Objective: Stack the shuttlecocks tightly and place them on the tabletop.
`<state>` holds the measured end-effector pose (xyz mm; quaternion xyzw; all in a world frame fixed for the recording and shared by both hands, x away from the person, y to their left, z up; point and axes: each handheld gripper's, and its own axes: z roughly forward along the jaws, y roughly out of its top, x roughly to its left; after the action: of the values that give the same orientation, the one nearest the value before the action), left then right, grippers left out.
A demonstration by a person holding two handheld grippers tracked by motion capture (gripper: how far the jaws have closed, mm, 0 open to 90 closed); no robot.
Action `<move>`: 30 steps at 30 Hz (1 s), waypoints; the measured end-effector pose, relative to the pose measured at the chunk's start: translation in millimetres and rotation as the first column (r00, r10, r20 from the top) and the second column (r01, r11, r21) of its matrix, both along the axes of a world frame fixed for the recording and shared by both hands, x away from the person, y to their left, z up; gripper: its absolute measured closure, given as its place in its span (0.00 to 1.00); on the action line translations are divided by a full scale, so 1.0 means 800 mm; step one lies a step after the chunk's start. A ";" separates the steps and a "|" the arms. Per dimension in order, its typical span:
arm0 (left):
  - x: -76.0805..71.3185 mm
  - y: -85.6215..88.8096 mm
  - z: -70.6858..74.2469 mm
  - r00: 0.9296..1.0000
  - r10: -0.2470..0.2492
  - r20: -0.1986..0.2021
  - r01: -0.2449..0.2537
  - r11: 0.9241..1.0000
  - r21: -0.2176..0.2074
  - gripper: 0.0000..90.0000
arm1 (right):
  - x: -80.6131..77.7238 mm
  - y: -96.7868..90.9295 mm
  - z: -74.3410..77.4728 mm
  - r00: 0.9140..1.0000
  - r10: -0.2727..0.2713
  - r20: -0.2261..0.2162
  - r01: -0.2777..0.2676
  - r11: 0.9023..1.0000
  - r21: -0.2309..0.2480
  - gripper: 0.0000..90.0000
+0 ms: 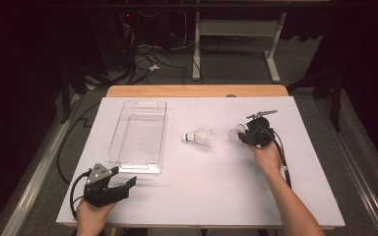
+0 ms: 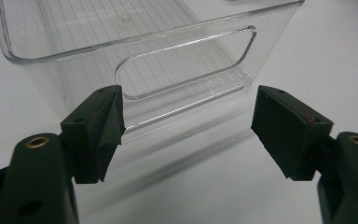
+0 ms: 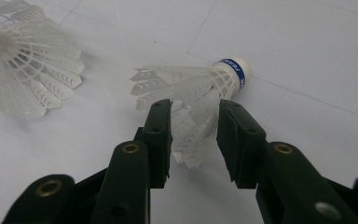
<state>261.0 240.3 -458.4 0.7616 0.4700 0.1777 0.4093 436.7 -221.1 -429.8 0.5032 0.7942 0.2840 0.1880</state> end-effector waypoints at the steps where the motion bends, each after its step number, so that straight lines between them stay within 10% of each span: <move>1: 0.000 0.000 0.000 1.000 0.000 -0.001 0.000 1.000 0.000 0.29 | 0.000 0.000 0.000 1.000 -0.002 -0.001 0.002 1.000 -0.001 0.74; 30: 0.000 0.001 0.000 1.000 0.010 -0.002 -0.010 1.000 -0.010 0.29 | 0.002 -0.013 0.002 0.999 -0.030 0.018 0.030 0.999 0.016 0.99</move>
<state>261.0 241.3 -458.5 0.7576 0.4749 0.1765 0.4116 438.5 -231.3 -428.5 0.5141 0.7826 0.2918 0.1955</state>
